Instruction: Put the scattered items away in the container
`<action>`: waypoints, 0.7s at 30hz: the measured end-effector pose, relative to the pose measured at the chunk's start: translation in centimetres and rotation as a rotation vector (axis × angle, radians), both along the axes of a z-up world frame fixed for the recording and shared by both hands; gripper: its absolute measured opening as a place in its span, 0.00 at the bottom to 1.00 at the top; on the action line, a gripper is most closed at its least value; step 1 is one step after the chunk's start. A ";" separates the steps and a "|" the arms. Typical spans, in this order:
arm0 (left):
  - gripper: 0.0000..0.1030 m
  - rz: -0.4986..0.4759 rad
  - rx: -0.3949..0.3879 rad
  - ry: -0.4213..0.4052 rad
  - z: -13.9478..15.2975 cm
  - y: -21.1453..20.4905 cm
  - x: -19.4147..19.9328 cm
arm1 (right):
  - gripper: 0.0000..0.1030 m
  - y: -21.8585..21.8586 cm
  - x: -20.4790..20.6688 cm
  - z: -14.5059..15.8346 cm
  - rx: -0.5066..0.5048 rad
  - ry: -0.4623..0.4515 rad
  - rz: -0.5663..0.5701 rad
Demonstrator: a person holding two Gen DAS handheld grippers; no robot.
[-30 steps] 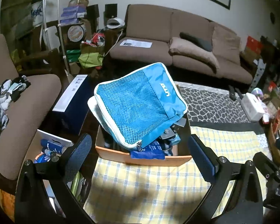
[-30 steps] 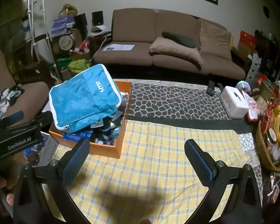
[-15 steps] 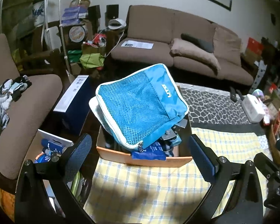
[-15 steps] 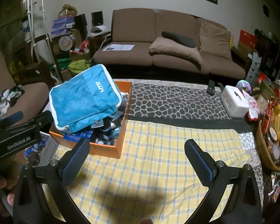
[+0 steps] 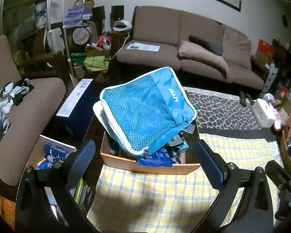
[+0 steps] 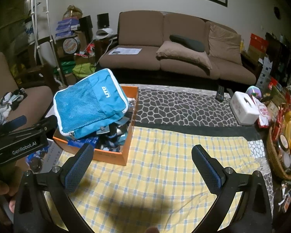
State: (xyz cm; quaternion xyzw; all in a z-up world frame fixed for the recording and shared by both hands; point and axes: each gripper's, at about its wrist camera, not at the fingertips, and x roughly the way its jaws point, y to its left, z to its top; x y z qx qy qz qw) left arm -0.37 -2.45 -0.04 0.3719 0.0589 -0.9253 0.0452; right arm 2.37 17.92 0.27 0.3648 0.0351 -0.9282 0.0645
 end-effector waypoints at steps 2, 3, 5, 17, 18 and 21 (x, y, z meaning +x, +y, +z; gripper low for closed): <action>0.99 0.001 0.001 -0.006 -0.1 0.0 -0.1 | 0.99 -0.1 0.1 0.1 0.003 0.002 0.000; 0.99 0.001 0.003 -0.003 0.0 -0.1 0.0 | 0.99 -0.1 0.1 0.1 0.003 0.000 0.002; 0.99 0.002 0.001 -0.004 0.0 0.0 0.0 | 0.99 -0.1 0.2 0.1 0.004 0.000 0.000; 0.99 0.000 0.001 -0.002 -0.1 0.0 0.0 | 0.99 -0.1 0.2 0.2 0.001 -0.005 0.003; 0.99 0.000 -0.001 -0.004 -0.2 0.0 0.0 | 0.99 0.0 0.1 0.1 0.000 -0.007 0.005; 0.99 0.000 0.000 -0.004 -0.2 0.0 0.1 | 0.99 0.0 0.1 0.1 0.000 -0.008 0.006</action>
